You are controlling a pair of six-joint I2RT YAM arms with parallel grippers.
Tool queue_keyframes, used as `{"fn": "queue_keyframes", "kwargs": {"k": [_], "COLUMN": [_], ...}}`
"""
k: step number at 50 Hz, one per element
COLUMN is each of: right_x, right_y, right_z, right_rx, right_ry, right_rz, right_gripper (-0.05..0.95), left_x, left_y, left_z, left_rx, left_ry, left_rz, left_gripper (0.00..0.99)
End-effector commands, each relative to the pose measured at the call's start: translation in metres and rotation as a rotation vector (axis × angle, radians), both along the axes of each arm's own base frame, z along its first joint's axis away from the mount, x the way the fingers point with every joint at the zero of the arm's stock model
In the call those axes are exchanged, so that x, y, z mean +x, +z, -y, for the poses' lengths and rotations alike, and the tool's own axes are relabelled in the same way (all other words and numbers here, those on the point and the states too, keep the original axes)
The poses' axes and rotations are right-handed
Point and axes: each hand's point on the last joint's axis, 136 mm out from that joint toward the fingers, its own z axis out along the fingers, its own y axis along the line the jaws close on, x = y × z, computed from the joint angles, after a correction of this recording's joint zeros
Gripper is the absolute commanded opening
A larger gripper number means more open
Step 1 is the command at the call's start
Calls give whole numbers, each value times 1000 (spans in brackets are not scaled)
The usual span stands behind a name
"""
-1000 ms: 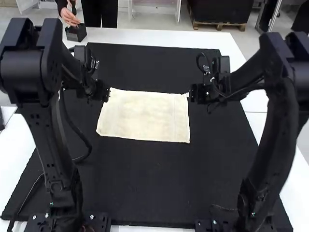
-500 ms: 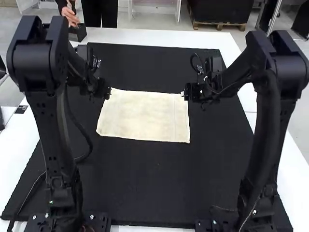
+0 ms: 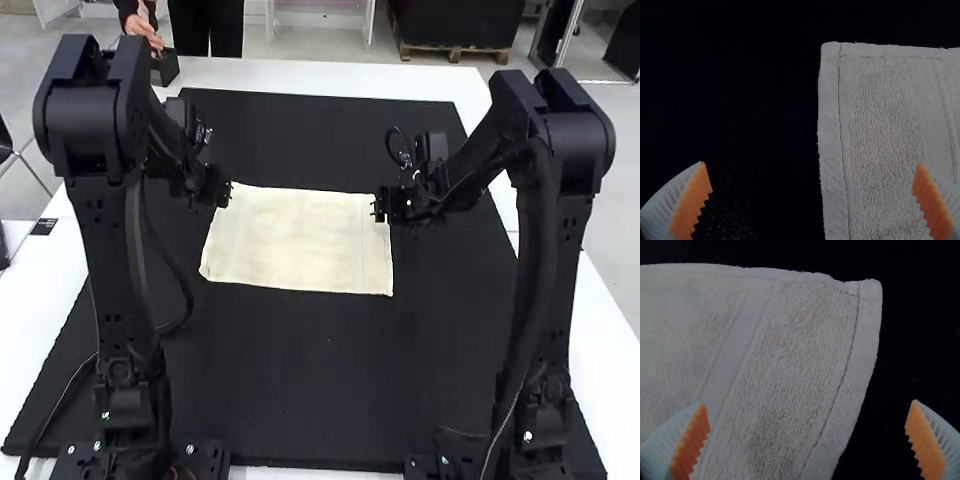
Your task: Fold the towel.
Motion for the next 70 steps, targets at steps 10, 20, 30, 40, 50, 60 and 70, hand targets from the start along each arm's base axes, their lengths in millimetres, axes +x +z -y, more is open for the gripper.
{"fn": "queue_keyframes", "kwargs": {"k": [10, 20, 30, 40, 50, 60, 70], "right_x": [20, 27, 33, 39, 39, 38, 32], "right_y": [7, 2, -1, -4, -11, -20, -31], "right_z": [-12, -17, -19, -21, -21, -21, -25], "right_rx": [16, 16, 16, 15, 11, 6, -13], "right_ry": [17, 24, 24, 27, 27, 28, 51], "right_rz": [42, 42, 43, 44, 34, 13, -10], "right_gripper": [908, 908, 908, 908, 908, 887, 877], "left_x": [17, 23, 29, 32, 36, 35, 29], "left_y": [2, -6, -10, -16, -20, -24, -38], "left_z": [-1, -1, -3, 2, 9, 9, 9], "left_rx": [3, 4, 5, 3, 1, -1, -5], "left_ry": [-20, -21, -20, -29, -40, -41, -40], "left_rz": [26, 19, 28, 16, 17, -4, -45], "left_gripper": [939, 939, 938, 938, 907, 905, 905]}}
